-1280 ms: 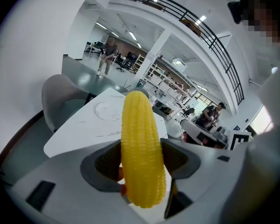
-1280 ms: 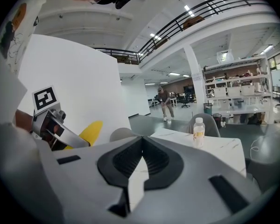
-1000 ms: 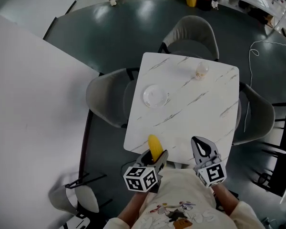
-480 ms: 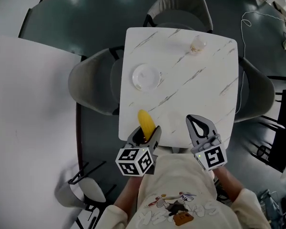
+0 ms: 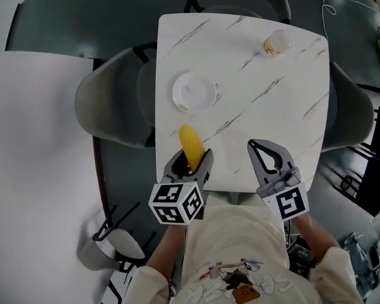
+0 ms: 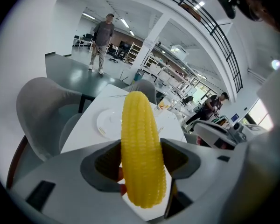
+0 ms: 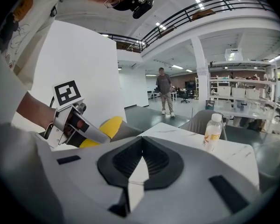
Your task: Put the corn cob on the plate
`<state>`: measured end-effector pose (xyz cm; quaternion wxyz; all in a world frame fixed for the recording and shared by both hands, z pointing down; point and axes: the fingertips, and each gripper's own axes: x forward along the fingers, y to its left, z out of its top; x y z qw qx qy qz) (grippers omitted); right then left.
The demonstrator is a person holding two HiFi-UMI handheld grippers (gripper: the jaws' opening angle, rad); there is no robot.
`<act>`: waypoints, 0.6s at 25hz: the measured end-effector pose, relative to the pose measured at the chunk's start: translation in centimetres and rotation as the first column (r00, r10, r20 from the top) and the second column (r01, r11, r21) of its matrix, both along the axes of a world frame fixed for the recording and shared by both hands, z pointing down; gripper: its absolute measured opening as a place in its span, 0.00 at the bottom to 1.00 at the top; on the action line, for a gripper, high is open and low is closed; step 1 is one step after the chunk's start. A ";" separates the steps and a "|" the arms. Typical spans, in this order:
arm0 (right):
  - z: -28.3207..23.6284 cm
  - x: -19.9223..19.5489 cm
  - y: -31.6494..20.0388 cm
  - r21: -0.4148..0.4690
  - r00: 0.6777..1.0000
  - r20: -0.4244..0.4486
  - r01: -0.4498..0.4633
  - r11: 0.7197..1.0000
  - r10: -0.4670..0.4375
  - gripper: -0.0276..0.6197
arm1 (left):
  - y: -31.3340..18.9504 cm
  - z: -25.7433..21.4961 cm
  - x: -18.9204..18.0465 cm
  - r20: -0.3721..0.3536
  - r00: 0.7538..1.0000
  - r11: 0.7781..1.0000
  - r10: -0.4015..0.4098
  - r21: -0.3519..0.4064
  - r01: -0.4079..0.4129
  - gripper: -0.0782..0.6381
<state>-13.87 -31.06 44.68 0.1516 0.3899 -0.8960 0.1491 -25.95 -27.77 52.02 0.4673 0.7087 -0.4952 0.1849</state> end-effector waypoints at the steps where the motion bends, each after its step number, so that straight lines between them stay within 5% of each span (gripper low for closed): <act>1: 0.4 -0.2 -0.3 -0.005 1.000 -0.004 -0.001 1.000 0.001 0.05 | -0.3 0.4 -0.2 0.004 1.000 1.000 0.005 -0.003 -0.005 0.48; 15: 6.7 -3.8 -4.7 -0.053 1.000 -0.021 -0.012 0.999 0.011 0.05 | -4.6 6.6 -1.9 0.023 0.999 0.998 0.034 -0.059 -0.032 0.48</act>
